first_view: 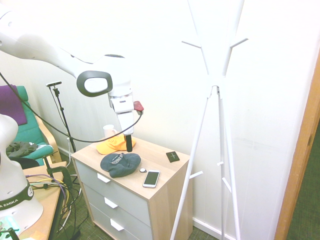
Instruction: Hang the cap
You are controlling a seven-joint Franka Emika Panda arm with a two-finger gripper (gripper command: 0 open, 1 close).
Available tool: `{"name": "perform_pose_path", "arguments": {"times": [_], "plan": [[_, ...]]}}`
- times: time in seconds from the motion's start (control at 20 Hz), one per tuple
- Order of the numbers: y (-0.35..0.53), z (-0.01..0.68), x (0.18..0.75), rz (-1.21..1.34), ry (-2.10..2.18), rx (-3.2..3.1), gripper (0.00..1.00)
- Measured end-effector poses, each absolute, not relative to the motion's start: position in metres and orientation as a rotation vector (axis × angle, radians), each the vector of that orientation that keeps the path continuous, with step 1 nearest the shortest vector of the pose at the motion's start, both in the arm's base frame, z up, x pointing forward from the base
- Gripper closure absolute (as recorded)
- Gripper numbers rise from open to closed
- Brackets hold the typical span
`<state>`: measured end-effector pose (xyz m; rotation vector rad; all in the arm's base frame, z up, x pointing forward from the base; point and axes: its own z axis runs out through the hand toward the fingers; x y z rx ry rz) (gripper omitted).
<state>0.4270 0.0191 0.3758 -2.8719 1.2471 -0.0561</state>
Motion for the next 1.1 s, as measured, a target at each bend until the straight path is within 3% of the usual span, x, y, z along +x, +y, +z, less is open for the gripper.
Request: {"name": "perform_pose_path", "arguments": {"times": [0.25, 0.45, 0.8, 1.1], "plan": [[0.029, 0.369, 0.43, -0.055, 1.219, -2.884, 0.0], [0.086, 0.342, 0.433, -0.056, 1.105, -2.937, 0.0], [0.202, 0.243, 0.415, -0.015, 0.82, -3.103, 0.0], [0.228, 0.154, 0.408, -0.043, 0.585, -3.172, 0.0]]}}
